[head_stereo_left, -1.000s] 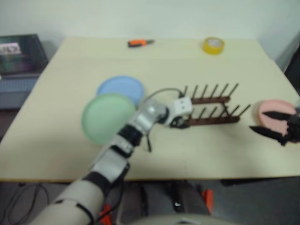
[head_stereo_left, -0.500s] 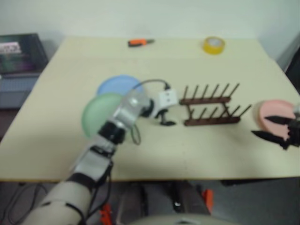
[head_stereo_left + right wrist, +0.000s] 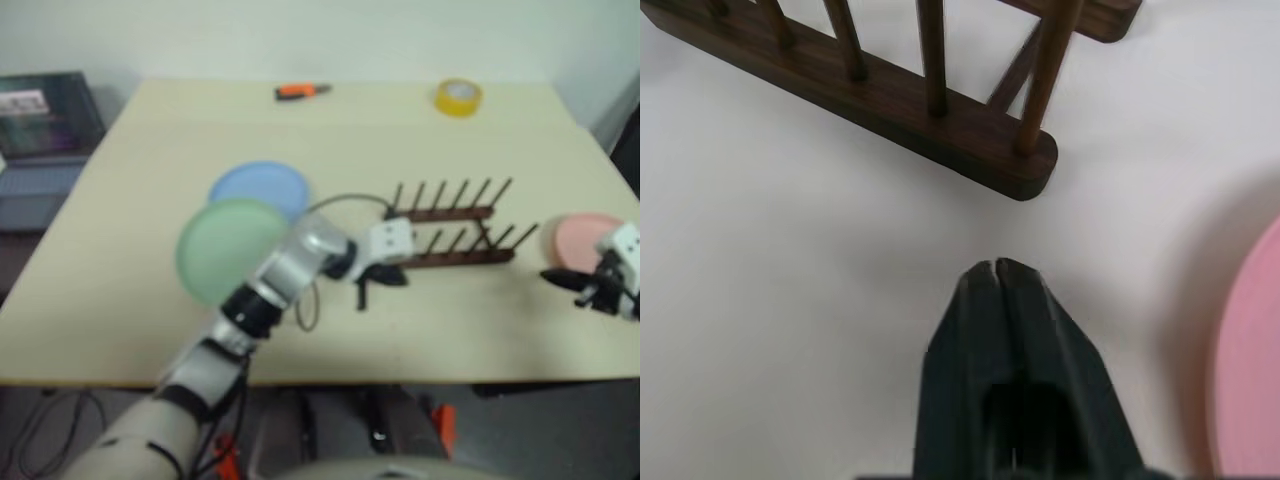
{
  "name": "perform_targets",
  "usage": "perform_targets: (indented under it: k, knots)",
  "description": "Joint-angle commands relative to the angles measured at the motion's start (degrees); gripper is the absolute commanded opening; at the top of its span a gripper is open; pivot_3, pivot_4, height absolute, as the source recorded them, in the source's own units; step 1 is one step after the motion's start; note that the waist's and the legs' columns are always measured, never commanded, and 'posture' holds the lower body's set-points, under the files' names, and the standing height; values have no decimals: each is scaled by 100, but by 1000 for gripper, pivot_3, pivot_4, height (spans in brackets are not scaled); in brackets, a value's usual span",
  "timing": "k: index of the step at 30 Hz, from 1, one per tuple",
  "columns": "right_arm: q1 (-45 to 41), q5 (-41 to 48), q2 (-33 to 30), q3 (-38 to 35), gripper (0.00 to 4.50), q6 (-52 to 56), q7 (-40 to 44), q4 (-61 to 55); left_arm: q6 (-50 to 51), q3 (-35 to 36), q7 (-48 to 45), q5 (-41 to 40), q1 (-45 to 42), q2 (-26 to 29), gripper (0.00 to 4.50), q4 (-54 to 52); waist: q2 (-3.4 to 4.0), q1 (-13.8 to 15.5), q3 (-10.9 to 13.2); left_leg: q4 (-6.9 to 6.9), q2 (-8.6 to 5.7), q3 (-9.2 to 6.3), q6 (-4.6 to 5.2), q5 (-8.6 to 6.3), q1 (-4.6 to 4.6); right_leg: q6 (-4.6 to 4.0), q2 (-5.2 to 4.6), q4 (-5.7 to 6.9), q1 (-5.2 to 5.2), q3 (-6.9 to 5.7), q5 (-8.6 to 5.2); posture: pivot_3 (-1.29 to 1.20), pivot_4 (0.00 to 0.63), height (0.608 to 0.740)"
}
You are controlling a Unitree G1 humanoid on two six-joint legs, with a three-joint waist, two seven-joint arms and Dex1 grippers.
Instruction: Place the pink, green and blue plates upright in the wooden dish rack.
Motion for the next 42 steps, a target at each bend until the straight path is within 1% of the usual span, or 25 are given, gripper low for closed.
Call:
perform_targets:
  k: [1,11,14,18,22,26,35,39,42]
  knots:
    - [-193,-40,77,117,33,-34,-104,-8,-28,-70,364,147,-74,-210,18,290,1,-4,-1,0,-2,0,0,0,2,0,2,0,1,1,0,0,150,740]
    - [-763,-307,423,755,33,-95,-350,246,-90,-23,969,338,-226,-639,18,955,4,3,-2,0,-2,1,0,0,1,2,1,-1,0,0,1,0,150,740]
    - [-930,-626,562,1117,33,-105,-584,426,-126,36,1181,364,-274,-776,18,1147,5,2,-3,0,-2,0,0,0,0,2,1,-1,0,0,1,0,150,740]
    - [-1178,-979,838,1350,33,-235,-1013,750,-141,88,1341,358,-335,-873,18,1271,5,-18,-3,0,-1,4,0,0,3,2,1,0,1,3,2,0,150,740]
    - [-1373,-1193,1121,1409,33,-556,-1346,987,-149,151,1530,386,-381,-915,18,1388,4,-20,-4,3,-1,5,3,2,13,9,1,2,8,4,9,0,150,740]
    - [-1495,-1339,1313,1409,33,-931,-1470,1186,-152,203,1651,406,-408,-940,18,1473,4,-24,-4,5,-1,9,6,4,25,14,1,1,20,8,15,0,150,740]
    - [-1829,-1491,1606,1555,33,-1126,-1494,1434,-224,366,2137,547,-502,-974,18,1768,4,-38,-4,2,0,14,7,4,31,14,3,2,21,13,17,0,150,740]
    - [-1994,-1566,1777,1663,33,-1234,-1488,1557,-337,525,2559,640,-591,-1052,18,2029,4,-59,-4,2,1,16,7,4,32,14,3,1,21,15,17,0,150,740]
    - [-2173,-1680,1912,1709,33,-1384,-1575,1755,-388,622,2709,616,-609,-1109,18,2124,4,-79,-4,1,0,17,7,4,33,14,3,2,21,15,17,0,150,740]
